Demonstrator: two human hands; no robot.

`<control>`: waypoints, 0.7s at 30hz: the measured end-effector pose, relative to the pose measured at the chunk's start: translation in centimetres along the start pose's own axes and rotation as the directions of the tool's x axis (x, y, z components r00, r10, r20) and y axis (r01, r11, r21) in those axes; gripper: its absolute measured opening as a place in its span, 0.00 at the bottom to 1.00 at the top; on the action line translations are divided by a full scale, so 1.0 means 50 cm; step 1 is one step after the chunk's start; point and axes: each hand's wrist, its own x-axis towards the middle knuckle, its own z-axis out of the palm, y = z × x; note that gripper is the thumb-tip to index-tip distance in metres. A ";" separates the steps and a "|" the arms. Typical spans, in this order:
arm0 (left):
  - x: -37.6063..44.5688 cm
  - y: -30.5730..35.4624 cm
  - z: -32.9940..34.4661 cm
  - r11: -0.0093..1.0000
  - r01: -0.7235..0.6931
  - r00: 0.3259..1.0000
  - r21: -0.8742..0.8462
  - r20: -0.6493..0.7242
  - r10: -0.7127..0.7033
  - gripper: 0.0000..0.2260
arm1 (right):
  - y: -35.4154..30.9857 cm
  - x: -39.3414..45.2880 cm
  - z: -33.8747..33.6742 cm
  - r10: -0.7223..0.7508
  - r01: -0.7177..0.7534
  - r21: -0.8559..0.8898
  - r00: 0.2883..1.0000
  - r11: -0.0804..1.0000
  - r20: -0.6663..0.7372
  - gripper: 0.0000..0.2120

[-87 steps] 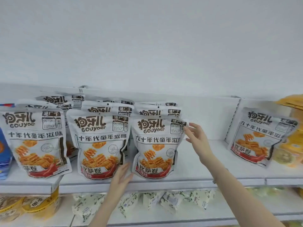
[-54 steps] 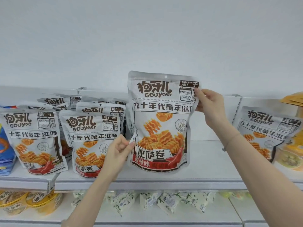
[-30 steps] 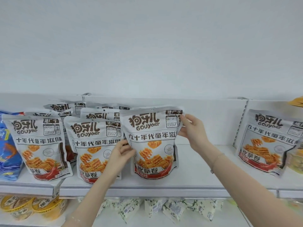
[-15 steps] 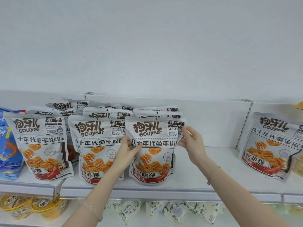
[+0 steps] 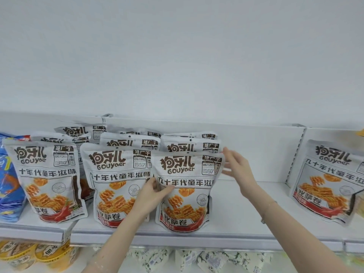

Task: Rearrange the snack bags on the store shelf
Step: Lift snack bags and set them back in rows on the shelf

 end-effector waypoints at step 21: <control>0.024 0.237 -0.154 0.926 -0.354 0.920 0.130 -0.132 0.370 0.46 | -0.250 0.172 0.036 -0.357 0.353 -0.241 0.934 0.904 0.026 0.04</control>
